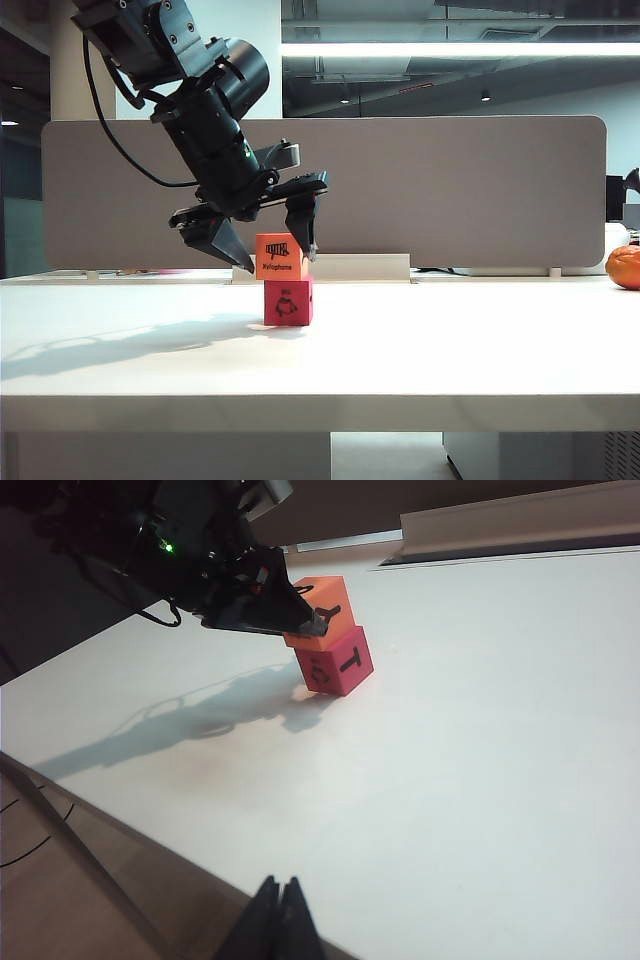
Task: Stack one letter block on top of another letter block.
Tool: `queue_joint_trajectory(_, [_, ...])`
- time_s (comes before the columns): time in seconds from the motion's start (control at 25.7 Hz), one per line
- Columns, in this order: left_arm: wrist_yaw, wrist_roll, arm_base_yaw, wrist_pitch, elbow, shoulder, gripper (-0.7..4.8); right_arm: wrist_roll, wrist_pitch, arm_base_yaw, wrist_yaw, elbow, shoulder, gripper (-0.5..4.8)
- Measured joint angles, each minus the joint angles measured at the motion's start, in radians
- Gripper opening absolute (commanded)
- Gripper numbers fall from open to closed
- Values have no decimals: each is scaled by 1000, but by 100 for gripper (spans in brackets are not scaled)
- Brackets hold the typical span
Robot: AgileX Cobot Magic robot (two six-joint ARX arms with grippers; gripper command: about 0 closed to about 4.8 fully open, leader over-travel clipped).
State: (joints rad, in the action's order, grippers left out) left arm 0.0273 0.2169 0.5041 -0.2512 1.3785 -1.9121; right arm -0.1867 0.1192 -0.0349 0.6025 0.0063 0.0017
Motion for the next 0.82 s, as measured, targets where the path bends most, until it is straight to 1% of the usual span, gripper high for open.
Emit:
queue_joint_trajectory(0.12, [0, -3, 0, -10, 0, 0, 404, 0, 0, 0, 0, 0, 0, -1])
queue_joint_trajectory(0.19, [0, -3, 0, -39, 3, 2, 404, 0, 0, 0, 0, 0, 0, -1])
queue_joint_trajectory(0.23, [0, -8, 0, -87, 20, 2, 404, 0, 0, 0, 0, 0, 0, -1])
queue_joint_trajectory(0.35, [0, -37, 0, -171, 57, 10, 404, 0, 0, 0, 0, 0, 0, -1])
queue_joint_trajectory(0.51, [0, -45, 0, -286, 125, 31, 403, 0, 0, 0, -4, 0, 0, -1])
queue_joint_trajectory(0.54, [0, -45, 0, -323, 154, 45, 402, 0, 0, 0, -55, 0, 0, -1])
queue_joint_trajectory(0.58, [0, -45, 0, -344, 174, 65, 388, 0, 0, 0, -138, 0, 0, -1])
queue_joint_trajectory(0.62, [0, -46, 0, -351, 192, 93, 363, 1, 0, 0, -238, 0, 0, -1])
queue_joint_trajectory(0.7, [0, -46, 0, -346, 202, 127, 296, 1, 0, 0, -362, 0, 0, -1])
queue_joint_trajectory(0.78, [0, -48, 0, -327, 208, 166, 207, 4, 0, 0, -502, 0, 0, -1])
queue_joint_trajectory(0.82, [0, -48, 0, -320, 208, 182, 162, 8, 0, 0, -545, 0, 0, -1])
